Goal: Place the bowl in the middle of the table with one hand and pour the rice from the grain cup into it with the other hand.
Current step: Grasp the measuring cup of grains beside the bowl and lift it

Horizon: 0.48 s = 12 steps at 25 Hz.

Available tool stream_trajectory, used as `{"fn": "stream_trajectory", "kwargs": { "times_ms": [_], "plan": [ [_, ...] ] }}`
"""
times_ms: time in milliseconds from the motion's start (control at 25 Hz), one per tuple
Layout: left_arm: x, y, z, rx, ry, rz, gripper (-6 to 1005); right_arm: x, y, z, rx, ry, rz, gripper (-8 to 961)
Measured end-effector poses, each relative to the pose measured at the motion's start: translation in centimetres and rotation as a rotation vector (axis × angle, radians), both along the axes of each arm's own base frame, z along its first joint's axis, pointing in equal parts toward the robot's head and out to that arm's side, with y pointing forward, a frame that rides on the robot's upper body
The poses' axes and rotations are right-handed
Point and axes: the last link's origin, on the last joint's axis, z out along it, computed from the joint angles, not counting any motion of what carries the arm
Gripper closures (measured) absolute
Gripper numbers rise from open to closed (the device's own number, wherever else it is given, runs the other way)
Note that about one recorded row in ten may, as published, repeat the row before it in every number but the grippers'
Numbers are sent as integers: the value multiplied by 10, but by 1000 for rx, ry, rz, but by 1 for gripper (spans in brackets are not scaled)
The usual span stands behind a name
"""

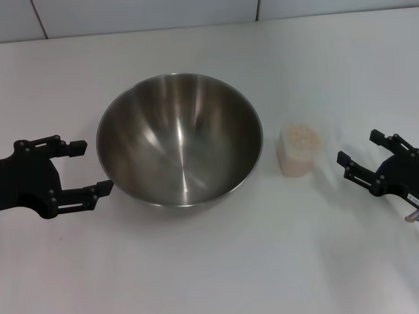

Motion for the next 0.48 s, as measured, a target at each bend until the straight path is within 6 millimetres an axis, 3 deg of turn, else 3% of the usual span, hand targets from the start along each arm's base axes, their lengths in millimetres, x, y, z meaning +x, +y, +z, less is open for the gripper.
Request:
{"fn": "stream_trajectory", "kwargs": {
  "times_ms": [480],
  "plan": [
    [1, -1, -2, -8, 2, -5, 190, -8, 20, -2, 15, -9, 10, 119]
  ]
}}
